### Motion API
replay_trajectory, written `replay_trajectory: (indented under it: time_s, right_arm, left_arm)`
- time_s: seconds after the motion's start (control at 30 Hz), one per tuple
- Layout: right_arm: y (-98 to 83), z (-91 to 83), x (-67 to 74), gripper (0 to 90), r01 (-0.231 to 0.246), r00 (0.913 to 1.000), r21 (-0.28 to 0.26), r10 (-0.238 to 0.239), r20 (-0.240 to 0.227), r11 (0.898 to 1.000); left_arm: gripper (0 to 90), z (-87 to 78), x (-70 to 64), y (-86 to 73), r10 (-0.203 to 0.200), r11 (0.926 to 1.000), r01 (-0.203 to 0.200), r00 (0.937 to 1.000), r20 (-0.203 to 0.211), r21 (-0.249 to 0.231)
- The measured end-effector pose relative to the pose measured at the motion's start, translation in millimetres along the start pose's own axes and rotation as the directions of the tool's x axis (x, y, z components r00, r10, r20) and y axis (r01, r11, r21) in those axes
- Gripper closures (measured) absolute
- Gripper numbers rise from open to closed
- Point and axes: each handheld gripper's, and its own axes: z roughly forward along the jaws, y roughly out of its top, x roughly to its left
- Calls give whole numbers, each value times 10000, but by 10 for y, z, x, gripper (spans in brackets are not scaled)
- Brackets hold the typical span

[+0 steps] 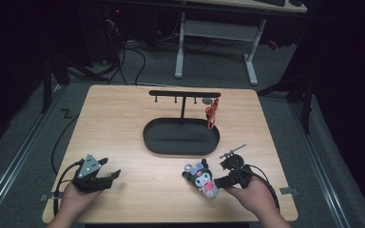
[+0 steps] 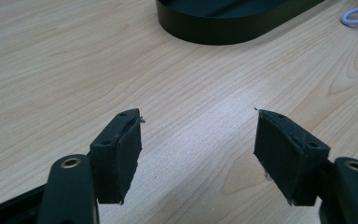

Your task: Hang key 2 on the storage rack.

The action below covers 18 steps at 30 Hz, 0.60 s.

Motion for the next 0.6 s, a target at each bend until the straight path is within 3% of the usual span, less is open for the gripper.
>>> replay_trajectory:
  time_s: [0.13,0.3,0.6]
  right_arm:
    - [33,-58,96,238,179,9998,-62,-179,39,9998]
    - [63,-67,218,213,331,9992,-23,-332,-243,9994]
    - [45,174,374,182,592,9958,649,-544,-730,9961]
  left_arm:
    - [322,-8,7,-4,-15,10000,15,10000,18,11]
    - [322,-11,8,-5,-6,10000,6,10000,40,15]
    - [320,-1,9,-1,33,10000,-34,10000,62,51]
